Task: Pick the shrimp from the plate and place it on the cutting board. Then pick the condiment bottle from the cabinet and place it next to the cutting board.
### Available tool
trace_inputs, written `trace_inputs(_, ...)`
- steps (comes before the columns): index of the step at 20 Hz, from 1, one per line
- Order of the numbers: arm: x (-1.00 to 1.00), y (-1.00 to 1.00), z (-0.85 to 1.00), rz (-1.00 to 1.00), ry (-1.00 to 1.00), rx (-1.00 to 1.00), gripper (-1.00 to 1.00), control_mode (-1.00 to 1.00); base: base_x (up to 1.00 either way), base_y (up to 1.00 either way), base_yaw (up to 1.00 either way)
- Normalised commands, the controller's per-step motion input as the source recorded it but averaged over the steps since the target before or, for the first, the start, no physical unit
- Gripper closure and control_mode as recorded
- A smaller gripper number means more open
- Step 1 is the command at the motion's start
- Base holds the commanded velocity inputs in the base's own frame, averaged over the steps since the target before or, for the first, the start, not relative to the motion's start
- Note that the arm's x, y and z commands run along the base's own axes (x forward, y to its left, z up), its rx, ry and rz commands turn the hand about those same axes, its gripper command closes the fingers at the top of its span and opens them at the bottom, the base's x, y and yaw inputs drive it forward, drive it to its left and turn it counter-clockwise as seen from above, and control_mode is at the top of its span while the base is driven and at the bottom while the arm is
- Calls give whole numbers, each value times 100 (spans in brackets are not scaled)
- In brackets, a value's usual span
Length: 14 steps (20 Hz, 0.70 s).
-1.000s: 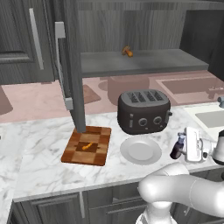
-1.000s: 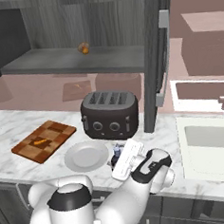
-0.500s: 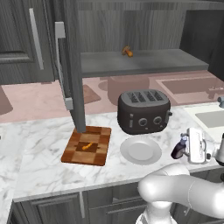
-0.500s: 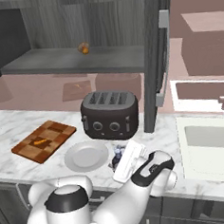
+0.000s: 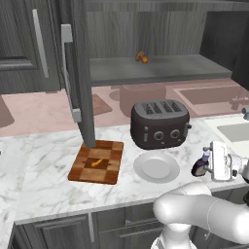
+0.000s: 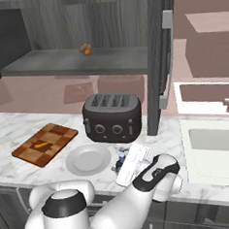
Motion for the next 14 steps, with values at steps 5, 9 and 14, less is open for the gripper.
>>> trace_inputs(5, 0, 0, 24, 0, 0, 0, -100, -100, 0, 0, 0)
trace_inputs(9, 0, 3, 26, 0, 0, 0, -100, -100, 0, 0, 0)
trace_inputs(14, 0, 3, 26, 0, 0, 0, -100, -100, 0, 0, 0)
